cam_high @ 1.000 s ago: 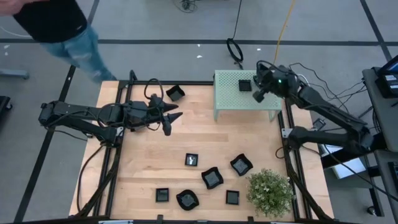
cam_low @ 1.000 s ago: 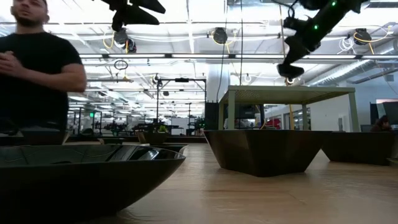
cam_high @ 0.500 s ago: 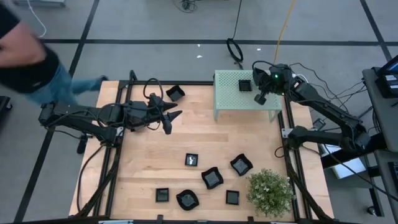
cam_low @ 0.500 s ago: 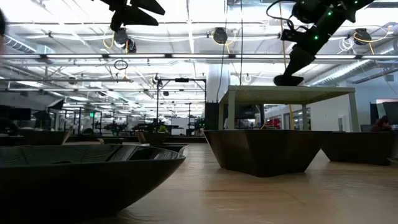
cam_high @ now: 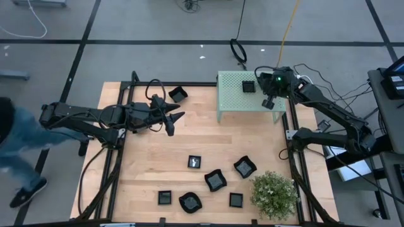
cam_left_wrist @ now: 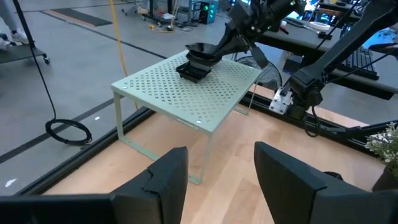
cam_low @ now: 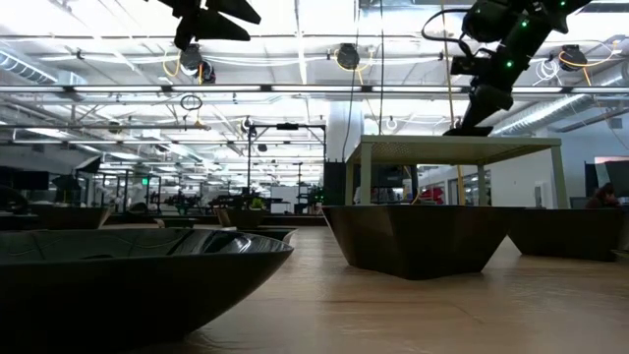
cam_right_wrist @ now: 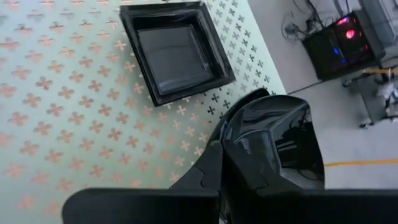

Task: Pick & Place Mini shaped plates
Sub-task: Stack the black leaf-shaped plate on top of the leaf-shaped plate on the shelf

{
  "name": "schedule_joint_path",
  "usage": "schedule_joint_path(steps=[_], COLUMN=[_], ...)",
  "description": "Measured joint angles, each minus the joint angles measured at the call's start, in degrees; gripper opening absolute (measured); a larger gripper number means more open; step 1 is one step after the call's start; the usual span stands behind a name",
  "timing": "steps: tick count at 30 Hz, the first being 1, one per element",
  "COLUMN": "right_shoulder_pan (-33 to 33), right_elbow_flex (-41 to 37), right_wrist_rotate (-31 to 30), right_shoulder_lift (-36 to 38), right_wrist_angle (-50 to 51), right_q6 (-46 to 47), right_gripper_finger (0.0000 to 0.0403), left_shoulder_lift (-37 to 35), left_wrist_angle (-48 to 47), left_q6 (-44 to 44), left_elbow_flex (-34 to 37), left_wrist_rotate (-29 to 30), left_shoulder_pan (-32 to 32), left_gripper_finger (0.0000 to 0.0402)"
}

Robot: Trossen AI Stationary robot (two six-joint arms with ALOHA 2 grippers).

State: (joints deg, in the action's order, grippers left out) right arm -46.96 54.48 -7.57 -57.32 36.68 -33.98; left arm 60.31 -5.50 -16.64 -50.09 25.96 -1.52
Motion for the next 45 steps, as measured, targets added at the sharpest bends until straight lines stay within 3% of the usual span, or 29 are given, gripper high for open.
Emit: schedule_joint_path(steps=[12,19,25,31,36,45], right_shoulder_pan=[0.0,0.0,0.1,0.6,0.6,0.6], right_elbow_flex=[0.0,0.0,0.0,0.0,0.0,0.0], right_wrist_rotate=[-0.1,-0.4,-5.8,-3.8,-3.8,3.2], right_shoulder_lift=[0.0,0.0,0.7,4.1,6.4,8.9], right_wrist_angle=[0.0,0.0,0.0,0.0,0.0,-3.1], right_q6=[-6.2,-6.2,-7.6,-7.7,-5.6,6.4], right_gripper_finger=[0.0003,0.0045,0.0084,0.0093,0.0094,0.0093], left_shoulder_lift=[0.0,0.0,0.0,0.0,0.0,0.0], left_wrist_angle=[0.0,0.0,0.0,0.0,0.0,0.0], left_q6=[0.0,-0.1,-0.2,-0.8,-0.8,-0.8], left_elbow_flex=[0.0,0.0,0.0,0.0,0.0,0.0], left_wrist_rotate=[0.0,0.0,0.0,0.0,0.0,0.0], left_shoulder_pan=[0.0,0.0,0.0,0.0,0.0,0.0], left_gripper_finger=[0.0189,0.0189,0.0189,0.0189,0.0189,0.0189])
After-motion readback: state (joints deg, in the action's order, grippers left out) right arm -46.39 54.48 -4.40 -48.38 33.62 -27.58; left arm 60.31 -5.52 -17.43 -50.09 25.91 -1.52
